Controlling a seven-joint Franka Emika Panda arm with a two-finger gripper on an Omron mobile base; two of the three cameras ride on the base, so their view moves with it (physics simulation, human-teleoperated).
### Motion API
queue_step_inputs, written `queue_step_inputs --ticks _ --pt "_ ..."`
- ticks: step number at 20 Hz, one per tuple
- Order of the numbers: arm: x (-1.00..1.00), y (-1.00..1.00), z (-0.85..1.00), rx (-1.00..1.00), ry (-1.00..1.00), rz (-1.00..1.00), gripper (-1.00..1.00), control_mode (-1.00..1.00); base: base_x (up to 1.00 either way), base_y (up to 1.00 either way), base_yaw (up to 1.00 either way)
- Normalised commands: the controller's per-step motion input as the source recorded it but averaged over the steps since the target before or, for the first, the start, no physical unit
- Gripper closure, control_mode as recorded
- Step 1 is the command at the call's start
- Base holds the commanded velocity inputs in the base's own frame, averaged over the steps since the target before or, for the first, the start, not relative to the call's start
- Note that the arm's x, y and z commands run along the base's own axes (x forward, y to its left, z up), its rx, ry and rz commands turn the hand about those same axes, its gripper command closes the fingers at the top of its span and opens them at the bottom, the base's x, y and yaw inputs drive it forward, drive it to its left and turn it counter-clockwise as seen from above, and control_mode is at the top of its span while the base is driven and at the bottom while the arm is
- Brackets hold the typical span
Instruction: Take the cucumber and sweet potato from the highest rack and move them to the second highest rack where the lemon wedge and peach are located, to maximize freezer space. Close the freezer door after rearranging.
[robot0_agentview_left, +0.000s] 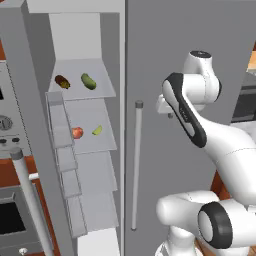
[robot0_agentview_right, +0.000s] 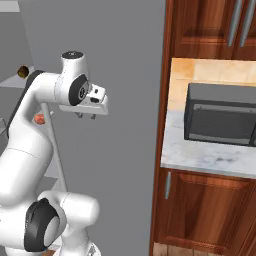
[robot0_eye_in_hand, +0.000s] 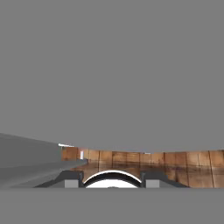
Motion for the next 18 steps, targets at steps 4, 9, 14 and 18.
queue_step_inputs --ticks 4,9,14,18 --pt "0.0 0.0 0.0 0.0 0.0 0.0 -1.0 1.0 -0.4 -0.01 0.03" --pt "0.0 0.0 0.0 0.0 0.0 0.0 -1.0 1.0 -0.6 0.1 0.54" --pt "0.0 0.0 0.0 0.0 0.0 0.0 -1.0 1.0 -0.06 0.31 0.68" --pt "0.0 0.0 0.0 0.0 0.0 0.0 -1.0 1.0 0.29 0.1 0.46"
